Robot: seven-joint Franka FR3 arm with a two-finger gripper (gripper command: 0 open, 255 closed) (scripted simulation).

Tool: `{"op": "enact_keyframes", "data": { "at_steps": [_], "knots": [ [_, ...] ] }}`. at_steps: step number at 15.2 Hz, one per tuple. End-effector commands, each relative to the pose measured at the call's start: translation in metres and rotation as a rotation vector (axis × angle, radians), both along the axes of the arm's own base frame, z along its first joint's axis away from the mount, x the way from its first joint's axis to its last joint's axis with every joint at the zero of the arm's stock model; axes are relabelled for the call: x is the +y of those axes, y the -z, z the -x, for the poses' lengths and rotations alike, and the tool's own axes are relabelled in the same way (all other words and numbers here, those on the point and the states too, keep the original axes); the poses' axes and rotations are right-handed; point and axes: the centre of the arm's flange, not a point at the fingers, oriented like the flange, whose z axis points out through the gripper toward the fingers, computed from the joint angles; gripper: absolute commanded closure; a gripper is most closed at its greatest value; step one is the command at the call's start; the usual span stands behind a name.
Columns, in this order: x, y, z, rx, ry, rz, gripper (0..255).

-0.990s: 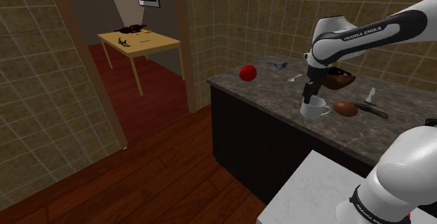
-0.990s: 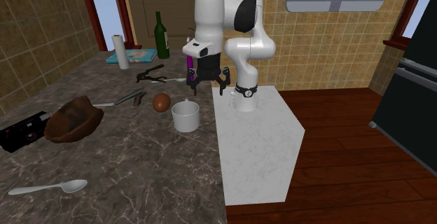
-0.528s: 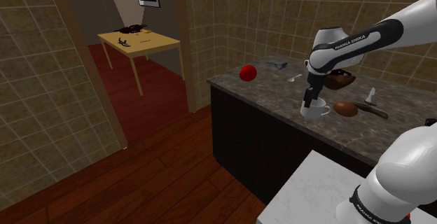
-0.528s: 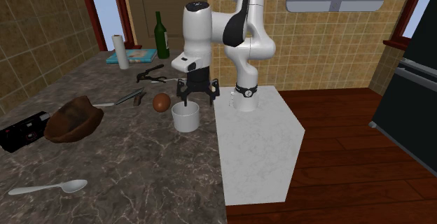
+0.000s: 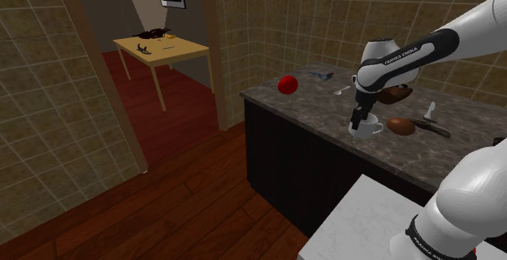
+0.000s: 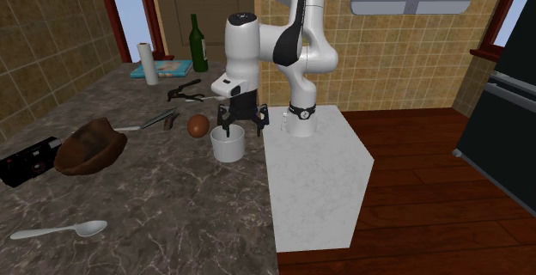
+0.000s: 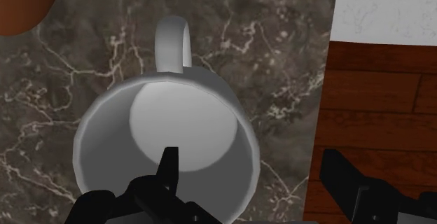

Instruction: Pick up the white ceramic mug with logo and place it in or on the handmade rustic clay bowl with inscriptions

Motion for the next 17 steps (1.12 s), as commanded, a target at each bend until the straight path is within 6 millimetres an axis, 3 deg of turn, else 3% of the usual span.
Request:
{"op": "enact_keyframes", "data": {
  "at_steps": [1, 3, 4, 13, 17],
  "knots": [
    [0.0, 0.0, 0.0, 0.0, 0.0, 0.0, 0],
    [0.0, 0.0, 0.0, 0.0, 0.0, 0.0, 0],
    [0.0, 0.0, 0.0, 0.0, 0.0, 0.0, 255],
    [0.0, 0.0, 0.0, 0.0, 0.0, 0.0, 255],
    [0.0, -0.021, 0.0, 0.0, 0.0, 0.0, 255]
  ]
}}
